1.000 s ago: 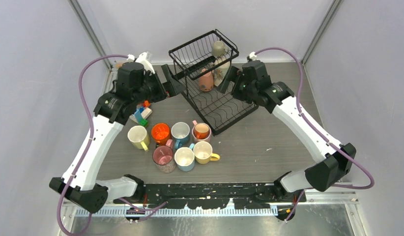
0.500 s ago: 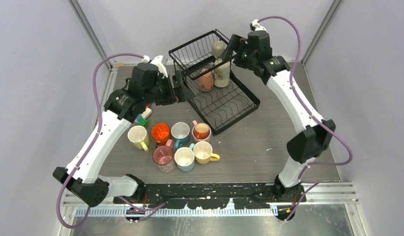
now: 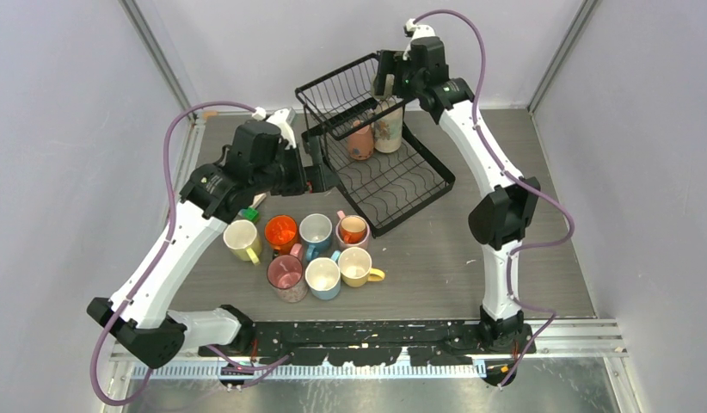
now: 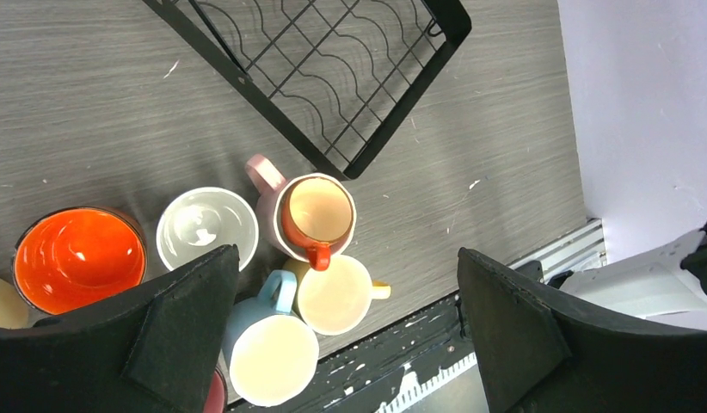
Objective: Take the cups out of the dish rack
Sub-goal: Unload the cup from the dish rack.
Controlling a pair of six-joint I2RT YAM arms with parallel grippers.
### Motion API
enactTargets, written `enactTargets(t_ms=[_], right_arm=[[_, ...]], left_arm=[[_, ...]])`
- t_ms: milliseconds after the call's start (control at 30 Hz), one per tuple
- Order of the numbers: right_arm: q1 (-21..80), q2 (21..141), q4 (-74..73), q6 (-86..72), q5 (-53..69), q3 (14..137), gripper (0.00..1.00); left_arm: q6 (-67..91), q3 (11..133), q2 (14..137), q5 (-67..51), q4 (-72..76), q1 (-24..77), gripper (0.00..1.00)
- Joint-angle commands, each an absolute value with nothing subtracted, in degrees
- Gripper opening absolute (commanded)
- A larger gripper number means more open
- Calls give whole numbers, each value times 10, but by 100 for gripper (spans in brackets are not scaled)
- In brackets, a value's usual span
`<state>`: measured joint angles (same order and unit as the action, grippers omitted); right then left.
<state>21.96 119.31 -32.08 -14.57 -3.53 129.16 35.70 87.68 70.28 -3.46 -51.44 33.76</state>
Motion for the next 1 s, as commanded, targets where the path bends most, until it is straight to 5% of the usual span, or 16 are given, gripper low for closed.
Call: enactTargets(t_ms=[0, 433, 967], right_arm=[[219, 1226, -297, -88, -23, 1366, 100], [212, 1340, -273, -91, 42, 1484, 100], [205, 1304, -328, -53, -28, 1404, 100]], left_arm=[[354, 869, 691, -25, -518, 344, 100], [347, 866, 695, -13, -531, 347, 100], [357, 843, 694, -22, -515, 347, 100]])
